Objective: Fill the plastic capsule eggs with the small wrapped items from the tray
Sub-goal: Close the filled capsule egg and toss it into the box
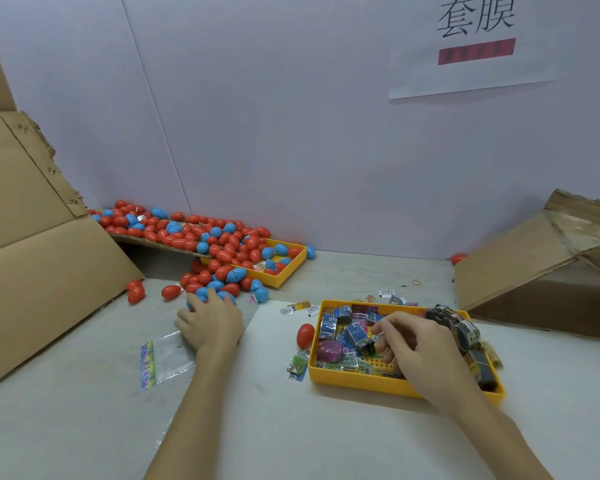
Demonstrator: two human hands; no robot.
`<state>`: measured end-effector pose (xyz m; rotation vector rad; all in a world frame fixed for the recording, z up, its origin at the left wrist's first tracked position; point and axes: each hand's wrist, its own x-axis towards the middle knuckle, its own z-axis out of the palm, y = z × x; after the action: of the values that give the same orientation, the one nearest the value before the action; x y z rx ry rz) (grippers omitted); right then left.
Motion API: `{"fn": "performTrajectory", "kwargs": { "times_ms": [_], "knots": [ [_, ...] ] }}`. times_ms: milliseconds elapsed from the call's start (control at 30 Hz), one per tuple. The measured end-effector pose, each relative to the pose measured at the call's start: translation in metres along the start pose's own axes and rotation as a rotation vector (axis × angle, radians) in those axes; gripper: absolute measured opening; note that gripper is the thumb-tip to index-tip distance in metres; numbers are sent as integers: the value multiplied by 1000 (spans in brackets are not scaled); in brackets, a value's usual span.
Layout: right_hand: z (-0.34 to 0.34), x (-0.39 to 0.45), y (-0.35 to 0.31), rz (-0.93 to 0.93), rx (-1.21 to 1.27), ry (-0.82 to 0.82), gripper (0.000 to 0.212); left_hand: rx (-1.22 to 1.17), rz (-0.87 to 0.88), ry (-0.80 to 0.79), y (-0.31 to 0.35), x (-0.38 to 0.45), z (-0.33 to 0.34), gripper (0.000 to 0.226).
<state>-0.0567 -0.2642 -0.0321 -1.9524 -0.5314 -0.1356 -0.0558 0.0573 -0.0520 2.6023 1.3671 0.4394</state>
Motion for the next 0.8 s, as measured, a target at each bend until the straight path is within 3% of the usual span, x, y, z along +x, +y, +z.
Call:
{"fn": "performTrajectory", "kwargs": {
  "times_ms": [167,300,800],
  "knots": [
    [2,2,2,1,-3,2,22,29,125,29,-4,19,-2,32],
    [2,2,3,2,-9,7,22,-84,108,-63,-4,33,-19,22],
    [-2,5,8,29,22,15,24,-134,242,-121,-17,64,-22,27]
  ]
}}
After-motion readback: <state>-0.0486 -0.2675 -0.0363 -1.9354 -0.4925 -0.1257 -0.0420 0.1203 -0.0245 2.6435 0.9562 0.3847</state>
